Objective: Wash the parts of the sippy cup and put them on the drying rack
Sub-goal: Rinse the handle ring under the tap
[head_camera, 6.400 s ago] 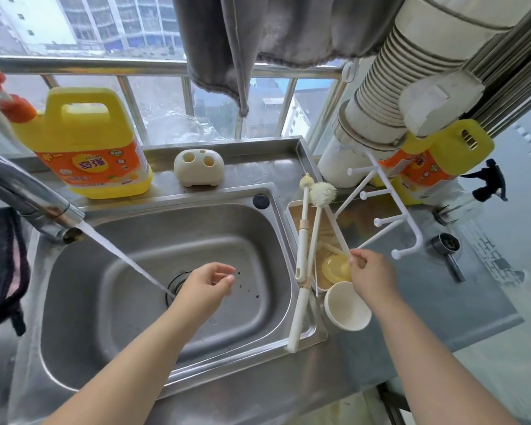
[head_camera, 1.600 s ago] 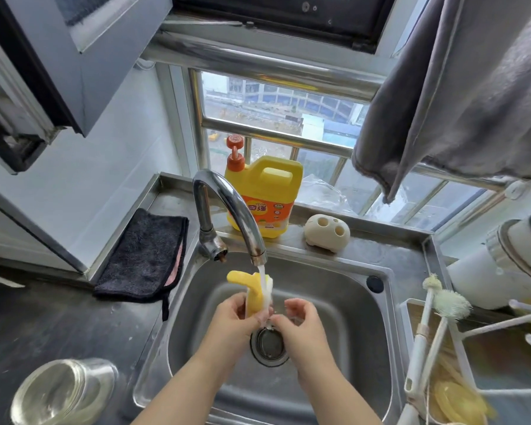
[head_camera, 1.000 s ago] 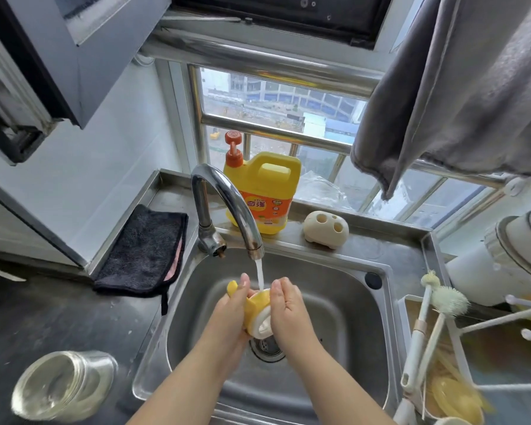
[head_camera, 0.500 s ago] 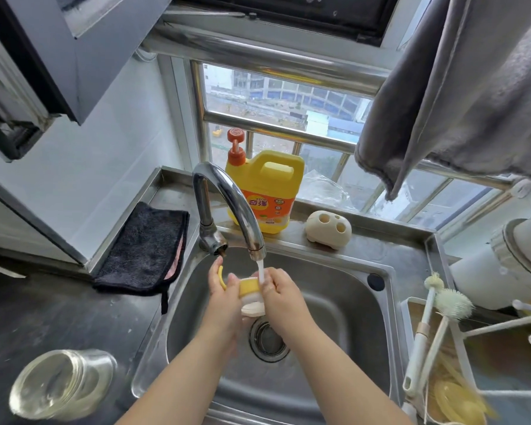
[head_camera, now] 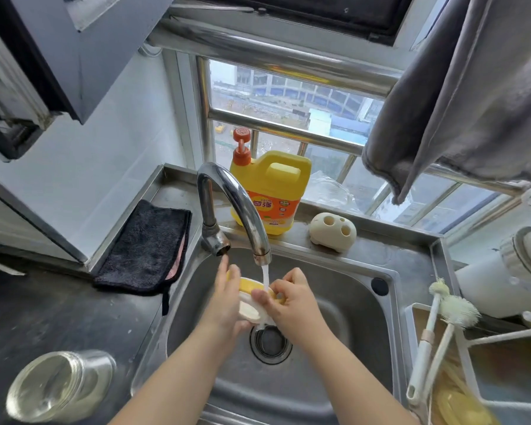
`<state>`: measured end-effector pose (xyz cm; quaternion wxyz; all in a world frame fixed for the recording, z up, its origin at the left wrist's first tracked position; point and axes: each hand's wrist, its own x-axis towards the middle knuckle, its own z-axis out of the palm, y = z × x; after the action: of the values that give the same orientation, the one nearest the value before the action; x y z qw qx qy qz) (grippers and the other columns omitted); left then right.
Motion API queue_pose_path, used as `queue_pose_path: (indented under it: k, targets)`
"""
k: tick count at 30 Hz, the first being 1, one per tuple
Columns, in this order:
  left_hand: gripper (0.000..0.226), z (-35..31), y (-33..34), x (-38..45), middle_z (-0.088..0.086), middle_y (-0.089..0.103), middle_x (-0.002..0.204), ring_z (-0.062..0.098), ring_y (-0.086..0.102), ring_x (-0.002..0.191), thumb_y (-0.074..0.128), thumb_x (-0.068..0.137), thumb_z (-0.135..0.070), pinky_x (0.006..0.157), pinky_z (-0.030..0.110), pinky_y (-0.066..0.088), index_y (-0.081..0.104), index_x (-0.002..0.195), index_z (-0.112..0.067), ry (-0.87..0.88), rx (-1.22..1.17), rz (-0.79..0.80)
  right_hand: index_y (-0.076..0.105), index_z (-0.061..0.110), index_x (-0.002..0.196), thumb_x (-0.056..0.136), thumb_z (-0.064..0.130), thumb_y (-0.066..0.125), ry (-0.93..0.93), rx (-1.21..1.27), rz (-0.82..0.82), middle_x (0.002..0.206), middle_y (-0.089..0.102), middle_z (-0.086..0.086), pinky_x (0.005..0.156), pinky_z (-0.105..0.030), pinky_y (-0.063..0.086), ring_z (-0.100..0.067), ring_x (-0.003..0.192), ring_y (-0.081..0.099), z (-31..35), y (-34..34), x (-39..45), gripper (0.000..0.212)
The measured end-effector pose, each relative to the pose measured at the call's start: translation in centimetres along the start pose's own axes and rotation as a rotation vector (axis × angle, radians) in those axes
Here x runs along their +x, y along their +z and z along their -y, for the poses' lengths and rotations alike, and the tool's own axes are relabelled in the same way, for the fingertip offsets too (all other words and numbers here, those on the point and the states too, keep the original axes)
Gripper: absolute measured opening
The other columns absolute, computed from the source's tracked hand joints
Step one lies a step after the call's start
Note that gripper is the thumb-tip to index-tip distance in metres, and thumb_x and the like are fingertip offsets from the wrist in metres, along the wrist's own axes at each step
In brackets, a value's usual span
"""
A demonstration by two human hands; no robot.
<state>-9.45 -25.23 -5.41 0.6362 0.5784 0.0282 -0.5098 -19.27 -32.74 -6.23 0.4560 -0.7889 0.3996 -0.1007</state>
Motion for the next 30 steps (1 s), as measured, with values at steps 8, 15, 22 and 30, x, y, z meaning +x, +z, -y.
queue_pose_path:
  k: [8, 15, 22, 30]
  targets:
    - [0.021, 0.9, -0.4, 0.1, 0.008, 0.060, 0.109, 0.024, 0.062, 0.089, 0.047, 0.095, -0.044, 0.070, 0.042, 0.055, 0.046, 0.112, -0.031, -0.033, 0.094, -0.026, 0.061, 0.020, 0.094, 0.095, 0.018, 0.053, -0.019, 0.015, -0.007, 0.086, 0.041, 0.007, 0.065, -0.007, 0.036, 0.001, 0.071, 0.044, 1.2, -0.1, -0.2, 0.008]
    - [0.038, 1.1, -0.5, 1.0, 0.025, 0.062, 0.115, 0.027, 0.069, 0.083, 0.042, 0.101, -0.022, 0.059, 0.036, 0.057, 0.043, 0.132, 0.000, -0.150, -0.244, 0.027, 0.044, 0.020, 0.097, 0.093, 0.024, 0.054, 0.132, 0.074, -0.091, 0.085, 0.058, 0.002, 0.058, -0.022, 0.051, -0.012, 0.070, 0.062, 0.7, 0.4, -1.0, 0.012]
    - [0.020, 1.2, -0.8, 0.6, 0.018, 0.065, 0.084, 0.028, 0.067, 0.072, 0.043, 0.087, 0.014, 0.055, 0.032, 0.057, 0.054, 0.098, 0.002, -0.151, 0.208, -0.028, 0.067, 0.028, 0.100, 0.087, 0.027, 0.061, -0.184, -0.168, 0.042, 0.086, 0.067, 0.012, 0.075, -0.020, 0.040, -0.002, 0.079, 0.048, -2.1, 1.0, -2.6, 0.014]
    - [0.023, -0.5, -1.7, 1.3, 0.015, 0.061, 0.096, 0.034, 0.063, 0.094, 0.047, 0.085, 0.003, 0.084, 0.053, 0.054, 0.051, 0.092, -0.018, 0.033, 0.653, -0.038, 0.060, 0.032, 0.110, 0.062, 0.024, 0.068, -0.602, -0.809, -0.059, 0.117, 0.062, 0.011, 0.085, -0.030, 0.051, -0.021, 0.106, 0.062, -5.2, 0.2, -0.5, 0.049]
